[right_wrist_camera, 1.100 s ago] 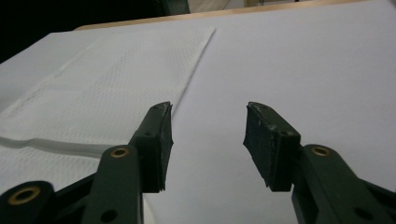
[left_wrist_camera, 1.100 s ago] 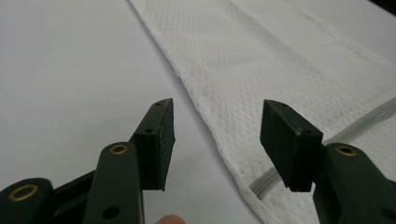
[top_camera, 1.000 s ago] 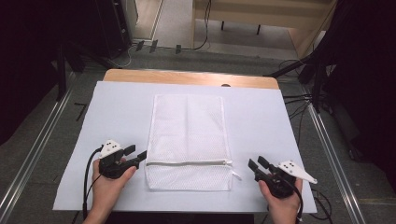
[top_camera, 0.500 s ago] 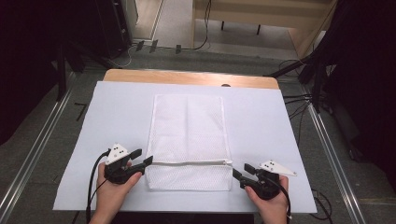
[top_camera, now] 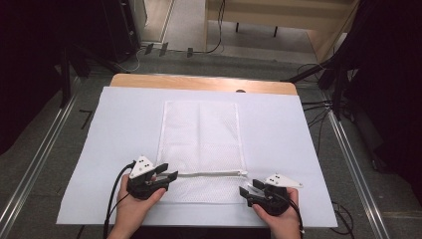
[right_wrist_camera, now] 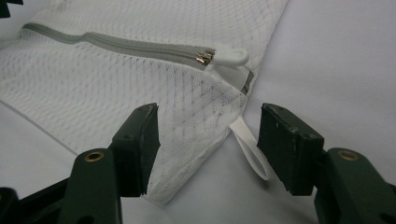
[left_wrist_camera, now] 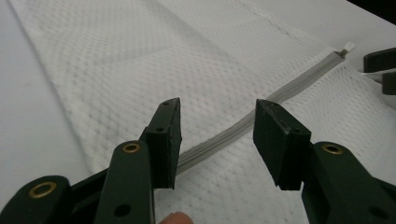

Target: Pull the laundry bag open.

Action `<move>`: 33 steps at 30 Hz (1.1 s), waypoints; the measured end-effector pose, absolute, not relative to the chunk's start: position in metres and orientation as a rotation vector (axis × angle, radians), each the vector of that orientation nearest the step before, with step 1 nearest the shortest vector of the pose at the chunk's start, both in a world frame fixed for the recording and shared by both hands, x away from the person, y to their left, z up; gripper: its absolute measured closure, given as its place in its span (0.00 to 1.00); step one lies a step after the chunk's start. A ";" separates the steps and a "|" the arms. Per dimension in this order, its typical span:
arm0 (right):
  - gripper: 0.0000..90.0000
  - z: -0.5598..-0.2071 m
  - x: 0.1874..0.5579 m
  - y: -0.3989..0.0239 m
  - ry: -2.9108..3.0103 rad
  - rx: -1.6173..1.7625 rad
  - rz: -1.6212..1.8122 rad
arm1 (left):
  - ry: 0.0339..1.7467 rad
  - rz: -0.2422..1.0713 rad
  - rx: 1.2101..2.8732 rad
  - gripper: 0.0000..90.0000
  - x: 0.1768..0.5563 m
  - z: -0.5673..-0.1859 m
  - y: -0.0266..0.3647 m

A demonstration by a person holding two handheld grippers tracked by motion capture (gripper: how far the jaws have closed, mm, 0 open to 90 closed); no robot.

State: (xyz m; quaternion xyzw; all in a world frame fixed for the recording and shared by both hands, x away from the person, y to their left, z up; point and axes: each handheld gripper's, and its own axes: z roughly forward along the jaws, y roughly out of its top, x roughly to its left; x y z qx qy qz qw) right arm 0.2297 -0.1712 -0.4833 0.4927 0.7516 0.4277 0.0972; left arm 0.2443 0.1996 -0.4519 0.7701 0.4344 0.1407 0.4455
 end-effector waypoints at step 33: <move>1.00 -0.471 0.231 -0.146 2.052 1.383 1.234 | 0.891 0.183 2.004 0.66 0.253 -0.451 0.111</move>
